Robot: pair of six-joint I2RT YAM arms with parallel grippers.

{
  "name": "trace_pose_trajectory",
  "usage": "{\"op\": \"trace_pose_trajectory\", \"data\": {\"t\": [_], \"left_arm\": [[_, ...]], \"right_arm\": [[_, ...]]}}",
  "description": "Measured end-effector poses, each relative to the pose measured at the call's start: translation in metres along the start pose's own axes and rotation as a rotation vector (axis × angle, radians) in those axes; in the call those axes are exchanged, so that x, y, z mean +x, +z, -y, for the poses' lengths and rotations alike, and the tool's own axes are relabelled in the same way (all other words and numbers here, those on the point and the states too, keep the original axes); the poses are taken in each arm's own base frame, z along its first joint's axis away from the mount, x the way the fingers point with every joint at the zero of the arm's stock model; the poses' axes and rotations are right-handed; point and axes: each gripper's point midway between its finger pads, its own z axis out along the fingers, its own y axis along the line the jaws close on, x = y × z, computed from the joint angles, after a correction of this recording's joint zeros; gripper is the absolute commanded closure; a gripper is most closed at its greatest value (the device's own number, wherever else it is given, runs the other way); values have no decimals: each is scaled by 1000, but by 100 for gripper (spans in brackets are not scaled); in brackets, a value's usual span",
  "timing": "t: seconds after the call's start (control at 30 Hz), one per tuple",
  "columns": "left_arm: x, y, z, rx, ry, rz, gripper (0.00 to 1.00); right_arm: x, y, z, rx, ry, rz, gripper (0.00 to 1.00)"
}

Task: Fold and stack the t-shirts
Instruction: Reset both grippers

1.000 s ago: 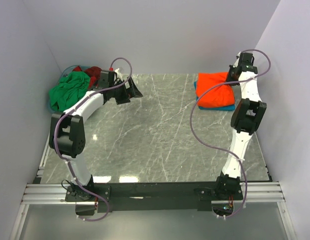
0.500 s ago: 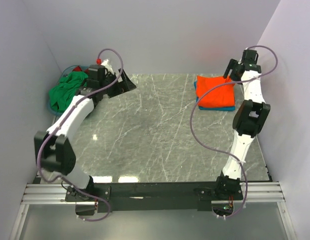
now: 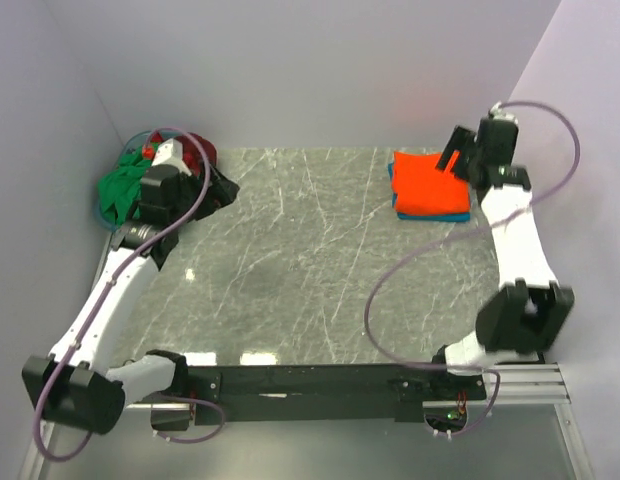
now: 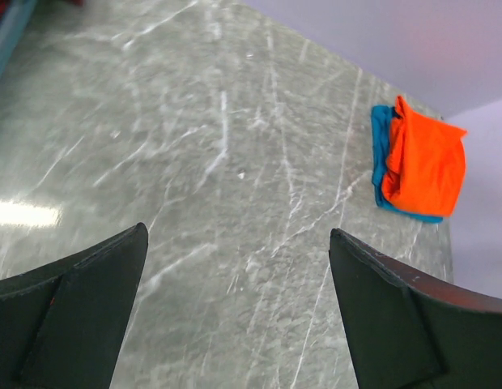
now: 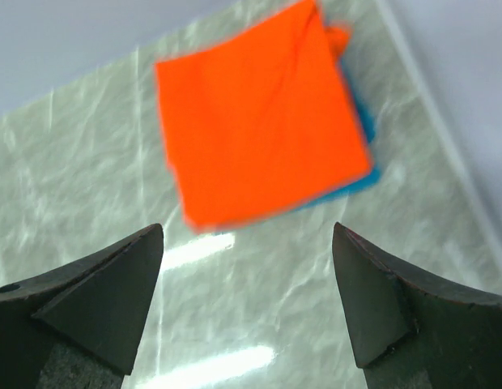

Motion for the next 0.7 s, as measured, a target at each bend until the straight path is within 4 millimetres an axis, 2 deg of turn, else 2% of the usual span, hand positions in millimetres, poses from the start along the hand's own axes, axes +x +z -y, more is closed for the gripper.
{"op": "trace_pose_trajectory", "data": {"t": [0.13,0.27,0.37,0.5,0.6,0.7], "left_arm": [[16,-21,-26,-62,-68,39,1],[41,-35,-57,-143,-125,57,1],[49,-49,-74,-179,-167,107,1],[47,-71,-86,-195,-216,200,1],[42,-83,-91,-213,-242,251,1],[45,-85,-99,-248,-257,255,1]], "right_arm": [[53,-49,-8,-70,46,22,9],[96,-81,-1,-126,122,64,8],[134,-90,10,-143,168,74,8],[181,-94,27,-123,208,49,7],[195,-97,32,-125,225,53,7],[196,-101,33,-137,234,78,7]]}}
